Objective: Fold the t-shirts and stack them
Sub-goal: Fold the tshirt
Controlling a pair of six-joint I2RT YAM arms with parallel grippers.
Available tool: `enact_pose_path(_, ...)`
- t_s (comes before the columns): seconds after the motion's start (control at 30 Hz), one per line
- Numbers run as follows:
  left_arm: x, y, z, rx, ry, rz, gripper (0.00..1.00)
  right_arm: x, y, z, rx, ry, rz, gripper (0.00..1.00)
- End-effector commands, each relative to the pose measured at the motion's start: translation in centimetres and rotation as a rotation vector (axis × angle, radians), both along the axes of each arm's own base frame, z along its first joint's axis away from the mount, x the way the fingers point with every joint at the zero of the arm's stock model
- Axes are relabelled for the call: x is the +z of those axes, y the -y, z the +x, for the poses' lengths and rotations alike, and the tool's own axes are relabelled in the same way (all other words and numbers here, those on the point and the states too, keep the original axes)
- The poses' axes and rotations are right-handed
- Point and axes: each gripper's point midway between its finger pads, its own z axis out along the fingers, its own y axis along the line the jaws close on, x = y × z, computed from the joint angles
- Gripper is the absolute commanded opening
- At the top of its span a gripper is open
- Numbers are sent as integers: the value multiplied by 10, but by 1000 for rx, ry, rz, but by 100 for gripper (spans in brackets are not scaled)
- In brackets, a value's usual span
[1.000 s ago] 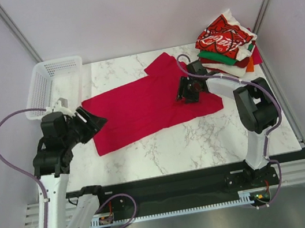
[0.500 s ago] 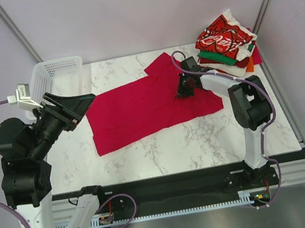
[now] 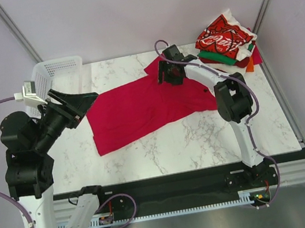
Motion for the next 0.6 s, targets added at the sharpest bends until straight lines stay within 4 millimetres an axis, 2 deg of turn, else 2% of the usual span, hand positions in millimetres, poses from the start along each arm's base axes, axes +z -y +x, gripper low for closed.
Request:
enact_pose_path(0.0,-12,2,8,-7,-30,-11,64,7,21,5,-33,12,-113,79)
enact_pose_path(0.1,-46,-3,22,18,-92,33,64,15,37,-1,-57,32,-171,81)
enact_pose_path(0.13,-72,-4,27,21,-144,55,64,19,43,-4,-65,39,-187,81)
enact_pose_path(0.17,-86,-6,30,35,-165,75,64,23,49,-9,-70,48,-211,81)
enact_pose_path(0.2,-102,-8,33,31,-183,110,64,30,62,-20,-91,60,-242,82)
enact_pose_path(0.23,-134,-9,36,29,-255,128,64,33,71,-26,-104,66,-262,84)
enact_pose_path(0.27,-153,-10,37,23,-283,158,64,34,83,-44,-114,57,-278,84)
enact_pose_path(0.3,-172,-10,39,13,-325,177,64,36,93,-49,-130,67,-278,85)
enact_pose_path(0.33,-206,-12,37,7,-400,196,64,33,101,-58,-137,60,-279,86)
enact_pose_path(0.37,-223,-15,39,20,-432,218,64,25,116,-79,-147,31,-292,86)
enact_pose_path(0.4,-281,-19,35,22,-561,244,68,8,156,-99,-224,-12,-264,86)
enact_pose_path(0.43,-282,-19,34,22,-562,245,68,8,156,-99,-225,-13,-263,86)
enact_pose_path(0.47,-305,-23,32,39,-600,257,69,-2,177,-112,-270,-28,-238,85)
enact_pose_path(0.5,-304,-25,36,60,-587,259,70,-7,188,-119,-298,-36,-237,85)
enact_pose_path(0.53,-325,-28,30,74,-636,268,75,-10,195,-124,-319,-43,-223,85)
enact_pose_path(0.57,-335,-35,30,118,-657,278,78,-15,204,-135,-339,-51,-220,85)
